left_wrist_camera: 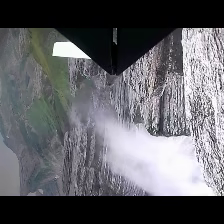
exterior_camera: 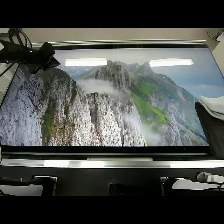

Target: Fold the clothes and pants, and hang the long-sleeved shirts on hangers.

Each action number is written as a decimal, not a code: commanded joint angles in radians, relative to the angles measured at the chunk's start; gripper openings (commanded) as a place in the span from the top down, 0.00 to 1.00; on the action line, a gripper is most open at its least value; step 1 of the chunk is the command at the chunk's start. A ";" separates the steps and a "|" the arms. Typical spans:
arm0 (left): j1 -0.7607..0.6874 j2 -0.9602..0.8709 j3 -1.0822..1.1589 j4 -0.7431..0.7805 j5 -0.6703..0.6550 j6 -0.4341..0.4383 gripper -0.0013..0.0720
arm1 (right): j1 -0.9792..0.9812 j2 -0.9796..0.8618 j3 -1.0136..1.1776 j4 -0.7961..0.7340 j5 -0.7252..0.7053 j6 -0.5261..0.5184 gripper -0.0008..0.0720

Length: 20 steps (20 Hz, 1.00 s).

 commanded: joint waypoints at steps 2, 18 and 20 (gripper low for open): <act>0.000 0.000 0.000 0.000 0.001 0.000 0.95 | -0.001 0.004 -0.193 -0.144 0.064 -0.047 0.94; 0.000 0.000 0.000 0.000 0.001 0.004 0.95 | -0.002 0.002 -0.523 -0.372 -0.194 0.011 0.62; 0.000 0.000 0.000 0.000 0.001 0.005 0.95 | -0.001 0.002 -0.523 -0.413 -0.196 0.021 0.11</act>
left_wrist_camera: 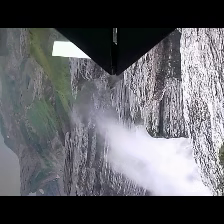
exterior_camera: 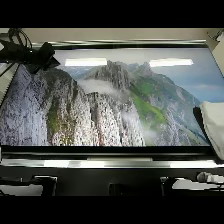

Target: Fold the clothes and pants, and hang the long-sleeved shirts on hangers.

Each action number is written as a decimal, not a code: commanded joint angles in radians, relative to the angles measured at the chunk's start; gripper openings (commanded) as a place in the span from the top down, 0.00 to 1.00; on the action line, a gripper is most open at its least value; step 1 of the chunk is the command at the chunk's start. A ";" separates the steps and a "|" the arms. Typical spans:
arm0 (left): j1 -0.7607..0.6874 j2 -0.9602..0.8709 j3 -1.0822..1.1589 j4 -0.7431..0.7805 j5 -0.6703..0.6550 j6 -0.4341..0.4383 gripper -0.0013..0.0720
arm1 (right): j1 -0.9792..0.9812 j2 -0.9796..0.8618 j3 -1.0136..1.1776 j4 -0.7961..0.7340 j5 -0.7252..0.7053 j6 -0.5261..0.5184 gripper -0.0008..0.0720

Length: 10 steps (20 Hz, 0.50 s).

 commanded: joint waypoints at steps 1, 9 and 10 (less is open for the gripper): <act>0.000 0.001 0.000 0.000 0.000 0.014 0.95 | 0.000 0.000 -0.004 -0.066 -0.009 0.014 0.08; 0.043 0.011 0.001 0.002 0.000 0.150 0.95 | 0.002 0.203 0.005 0.115 -0.163 -0.060 0.62; 0.062 0.016 0.001 0.002 0.000 0.184 0.95 | 0.002 0.259 0.004 0.286 -0.245 -0.148 0.68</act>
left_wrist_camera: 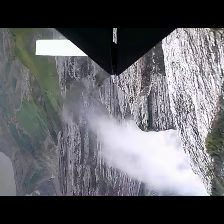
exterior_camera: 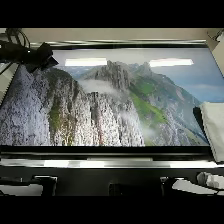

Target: Fold the clothes and pants, and hang the long-sleeved shirts on hangers.

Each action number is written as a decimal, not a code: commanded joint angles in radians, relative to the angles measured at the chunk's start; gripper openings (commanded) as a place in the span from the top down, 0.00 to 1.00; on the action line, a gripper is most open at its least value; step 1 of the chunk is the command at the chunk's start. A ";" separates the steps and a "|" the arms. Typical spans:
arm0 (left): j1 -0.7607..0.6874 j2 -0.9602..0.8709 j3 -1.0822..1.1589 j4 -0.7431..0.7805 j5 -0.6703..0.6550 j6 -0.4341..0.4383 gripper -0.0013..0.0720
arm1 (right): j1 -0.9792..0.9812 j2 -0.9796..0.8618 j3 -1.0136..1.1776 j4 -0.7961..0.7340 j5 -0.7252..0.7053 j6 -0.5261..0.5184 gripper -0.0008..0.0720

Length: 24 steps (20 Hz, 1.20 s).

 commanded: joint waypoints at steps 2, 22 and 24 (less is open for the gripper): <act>0.073 0.024 0.001 0.001 0.000 0.154 0.95 | 0.033 0.206 0.002 0.620 -0.292 -0.340 0.94; 0.166 0.092 -0.014 0.097 -0.051 0.351 0.95 | 0.859 0.230 0.001 0.766 -0.529 -0.412 0.94; 0.166 0.090 -0.014 0.097 -0.051 0.351 0.95 | 0.859 0.230 0.001 0.766 -0.515 -0.412 0.94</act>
